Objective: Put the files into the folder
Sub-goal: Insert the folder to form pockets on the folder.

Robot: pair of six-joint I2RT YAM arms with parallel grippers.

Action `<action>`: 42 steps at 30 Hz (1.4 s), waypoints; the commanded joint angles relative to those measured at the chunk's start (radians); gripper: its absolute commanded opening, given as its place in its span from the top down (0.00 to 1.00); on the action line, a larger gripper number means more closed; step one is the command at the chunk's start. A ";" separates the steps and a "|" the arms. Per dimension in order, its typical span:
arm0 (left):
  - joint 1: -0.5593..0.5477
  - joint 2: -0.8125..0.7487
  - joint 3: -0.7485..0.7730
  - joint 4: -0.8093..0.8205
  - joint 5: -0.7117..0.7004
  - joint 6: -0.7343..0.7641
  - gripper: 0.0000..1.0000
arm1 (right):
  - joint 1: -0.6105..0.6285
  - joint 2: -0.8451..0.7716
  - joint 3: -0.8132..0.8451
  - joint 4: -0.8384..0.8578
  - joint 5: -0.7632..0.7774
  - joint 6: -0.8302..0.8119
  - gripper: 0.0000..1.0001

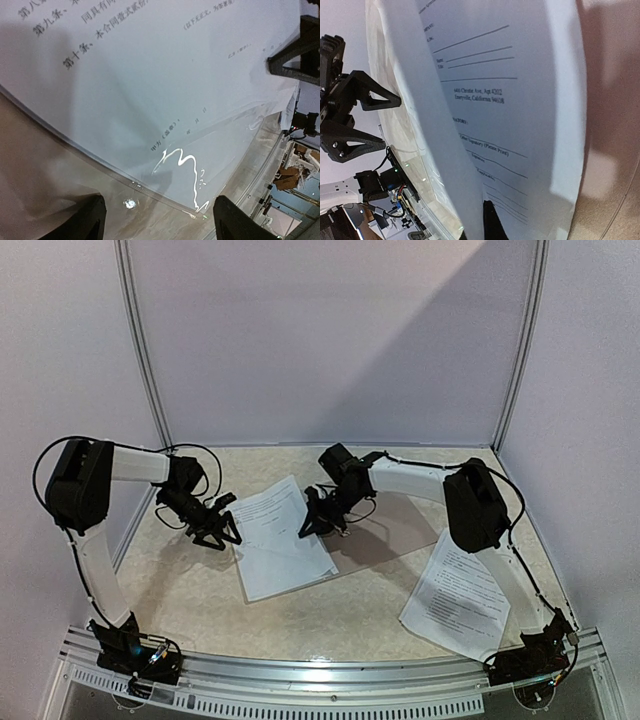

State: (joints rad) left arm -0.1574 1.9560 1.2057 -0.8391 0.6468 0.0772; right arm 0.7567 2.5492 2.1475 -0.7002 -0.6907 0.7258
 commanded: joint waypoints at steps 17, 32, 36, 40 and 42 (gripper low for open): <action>-0.008 0.080 0.021 0.055 -0.102 0.003 0.23 | 0.024 -0.006 0.062 -0.098 -0.017 -0.051 1.00; -0.008 0.069 0.031 0.047 -0.115 0.010 0.23 | 0.025 -0.034 0.062 -0.166 0.077 -0.085 0.81; -0.005 0.048 0.047 0.037 -0.144 0.025 0.23 | 0.021 -0.037 0.062 -0.165 0.083 -0.096 0.78; -0.003 0.042 0.055 0.039 -0.170 0.025 0.23 | 0.015 -0.041 0.064 -0.178 0.106 -0.102 0.76; -0.002 0.049 0.055 0.038 -0.176 0.024 0.23 | 0.013 -0.050 0.062 -0.201 0.139 -0.110 0.77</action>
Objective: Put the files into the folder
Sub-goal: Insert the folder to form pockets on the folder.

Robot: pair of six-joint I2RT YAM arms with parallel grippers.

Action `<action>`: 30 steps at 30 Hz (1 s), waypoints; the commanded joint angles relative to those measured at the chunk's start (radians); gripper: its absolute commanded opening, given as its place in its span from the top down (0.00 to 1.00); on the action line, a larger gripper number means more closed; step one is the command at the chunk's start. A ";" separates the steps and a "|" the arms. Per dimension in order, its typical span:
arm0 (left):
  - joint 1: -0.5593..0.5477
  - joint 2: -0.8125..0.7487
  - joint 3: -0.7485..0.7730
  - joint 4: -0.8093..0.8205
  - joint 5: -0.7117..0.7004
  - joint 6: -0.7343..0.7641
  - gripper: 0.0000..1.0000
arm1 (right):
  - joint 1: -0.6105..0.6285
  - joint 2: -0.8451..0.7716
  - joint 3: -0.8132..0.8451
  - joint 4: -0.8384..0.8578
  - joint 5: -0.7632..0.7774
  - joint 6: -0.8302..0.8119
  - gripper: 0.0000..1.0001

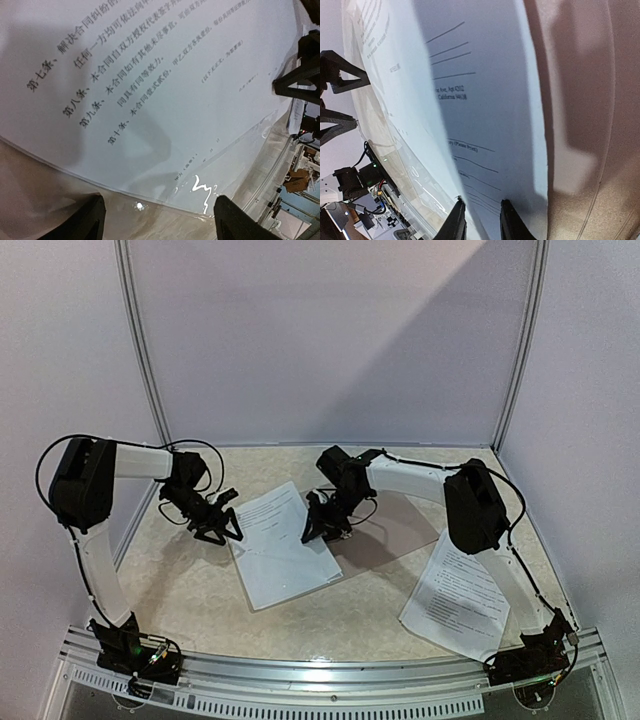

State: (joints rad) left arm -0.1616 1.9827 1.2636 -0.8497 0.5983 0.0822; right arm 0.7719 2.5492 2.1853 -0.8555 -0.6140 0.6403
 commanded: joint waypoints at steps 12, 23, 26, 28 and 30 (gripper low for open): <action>0.006 0.052 0.024 0.065 -0.134 0.014 0.23 | 0.000 -0.034 0.030 -0.058 -0.034 -0.050 1.00; 0.005 0.085 0.041 0.080 -0.133 0.013 0.23 | 0.009 0.005 0.090 -0.110 -0.068 -0.087 1.00; 0.005 0.092 0.042 0.082 -0.134 0.014 0.23 | 0.008 0.006 0.089 -0.126 -0.067 -0.091 1.00; 0.005 0.094 0.043 0.082 -0.134 0.014 0.23 | 0.008 0.006 0.089 -0.134 -0.059 -0.092 1.00; 0.006 0.093 0.042 0.083 -0.134 0.013 0.23 | 0.010 0.003 0.087 -0.135 -0.056 -0.086 1.00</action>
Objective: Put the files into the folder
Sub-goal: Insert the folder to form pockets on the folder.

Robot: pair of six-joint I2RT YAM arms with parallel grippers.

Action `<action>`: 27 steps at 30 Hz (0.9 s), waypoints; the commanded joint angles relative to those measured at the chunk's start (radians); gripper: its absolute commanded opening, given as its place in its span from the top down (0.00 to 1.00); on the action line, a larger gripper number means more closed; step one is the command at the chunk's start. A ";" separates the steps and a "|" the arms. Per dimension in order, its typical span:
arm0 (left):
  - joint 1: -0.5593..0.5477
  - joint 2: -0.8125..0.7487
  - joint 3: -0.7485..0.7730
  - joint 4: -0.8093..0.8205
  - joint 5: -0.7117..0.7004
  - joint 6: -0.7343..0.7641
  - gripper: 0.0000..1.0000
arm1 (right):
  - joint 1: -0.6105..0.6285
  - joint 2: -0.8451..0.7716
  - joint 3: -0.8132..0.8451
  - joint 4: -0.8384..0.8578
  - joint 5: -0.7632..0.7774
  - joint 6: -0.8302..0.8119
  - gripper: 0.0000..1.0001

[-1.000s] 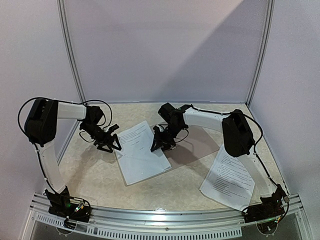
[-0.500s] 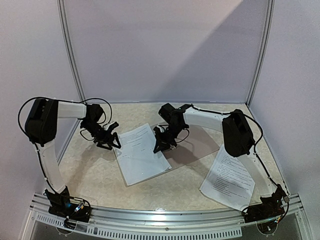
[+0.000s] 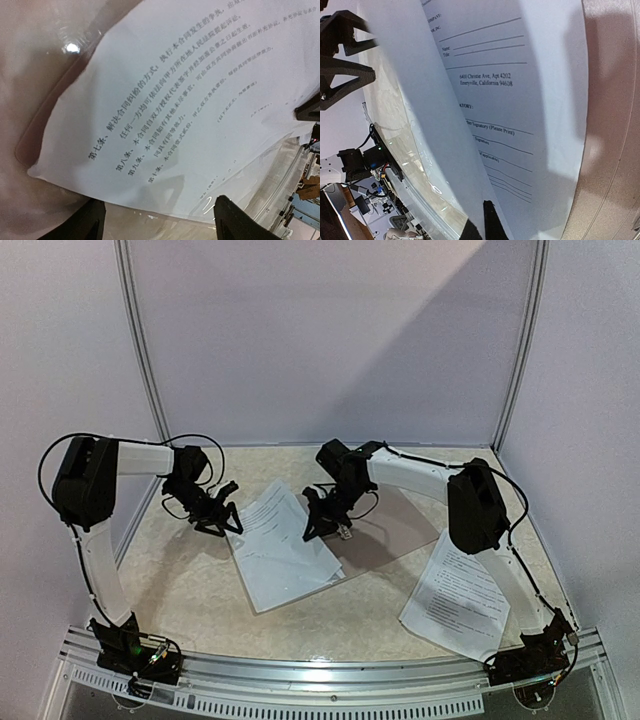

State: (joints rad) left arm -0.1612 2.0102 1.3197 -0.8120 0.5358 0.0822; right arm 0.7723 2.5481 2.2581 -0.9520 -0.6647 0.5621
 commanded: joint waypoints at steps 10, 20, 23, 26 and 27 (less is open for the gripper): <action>0.017 0.027 -0.025 0.030 -0.067 0.020 0.23 | 0.013 -0.044 -0.122 0.130 -0.027 0.115 0.95; 0.020 -0.151 -0.093 -0.073 -0.061 0.096 0.22 | -0.007 -0.085 -0.124 0.043 0.081 0.093 0.80; 0.011 -0.183 -0.140 -0.107 -0.034 0.114 0.26 | -0.010 -0.098 -0.126 0.020 0.108 0.075 0.78; -0.028 -0.193 -0.176 -0.142 -0.045 0.154 0.32 | -0.013 -0.105 -0.132 0.003 0.111 0.063 0.78; -0.039 -0.195 -0.186 -0.152 -0.047 0.166 0.34 | -0.012 -0.106 -0.137 -0.002 0.114 0.062 0.78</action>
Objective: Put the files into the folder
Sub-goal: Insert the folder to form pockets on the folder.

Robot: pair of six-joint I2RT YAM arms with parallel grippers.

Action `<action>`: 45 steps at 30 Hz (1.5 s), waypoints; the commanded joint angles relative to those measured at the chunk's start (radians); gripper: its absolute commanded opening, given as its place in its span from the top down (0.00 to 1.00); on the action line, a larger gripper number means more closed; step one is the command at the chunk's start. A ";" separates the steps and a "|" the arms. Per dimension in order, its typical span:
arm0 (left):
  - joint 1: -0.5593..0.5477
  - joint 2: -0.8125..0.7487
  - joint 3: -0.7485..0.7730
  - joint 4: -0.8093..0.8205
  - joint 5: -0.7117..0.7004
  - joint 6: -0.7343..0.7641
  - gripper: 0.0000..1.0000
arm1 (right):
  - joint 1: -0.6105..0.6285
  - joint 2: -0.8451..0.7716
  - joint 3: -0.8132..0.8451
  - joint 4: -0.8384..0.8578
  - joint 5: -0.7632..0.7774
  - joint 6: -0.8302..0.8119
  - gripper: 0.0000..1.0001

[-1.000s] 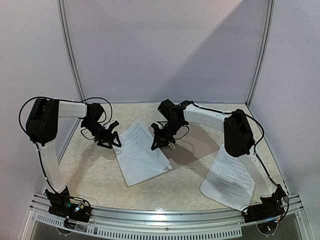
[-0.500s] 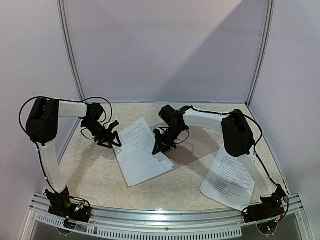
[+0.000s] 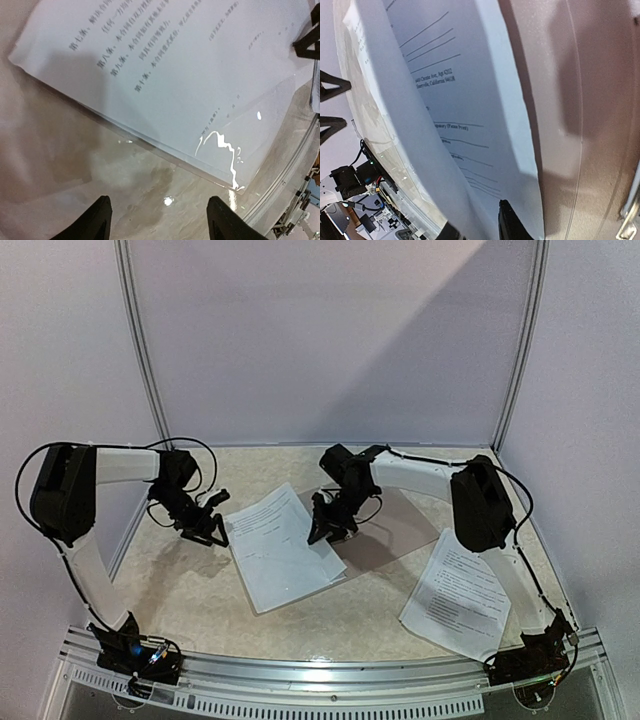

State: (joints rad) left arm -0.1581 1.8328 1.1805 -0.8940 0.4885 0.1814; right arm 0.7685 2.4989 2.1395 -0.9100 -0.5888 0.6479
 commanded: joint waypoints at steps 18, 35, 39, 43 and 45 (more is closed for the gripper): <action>-0.130 0.184 -0.013 -0.087 0.046 0.043 0.63 | -0.008 -0.081 -0.142 0.053 -0.051 0.033 0.99; -0.119 0.235 -0.013 -0.043 0.119 0.024 0.71 | 0.014 -0.148 -0.323 0.349 -0.095 0.251 1.00; -0.116 0.228 -0.015 -0.035 0.121 0.022 0.71 | 0.014 -0.168 -0.351 0.353 -0.079 0.273 1.00; -0.113 0.225 -0.013 -0.036 0.116 0.024 0.71 | 0.007 -0.180 -0.341 0.323 -0.035 0.254 1.00; -0.113 0.224 -0.015 -0.034 0.116 0.022 0.71 | 0.003 -0.185 -0.344 0.330 -0.019 0.252 1.00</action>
State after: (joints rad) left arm -0.2691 2.0102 1.1793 -1.0225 0.6628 0.2054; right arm 0.7715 2.3722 1.7996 -0.5953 -0.6540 0.8974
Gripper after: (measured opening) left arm 0.288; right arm 0.007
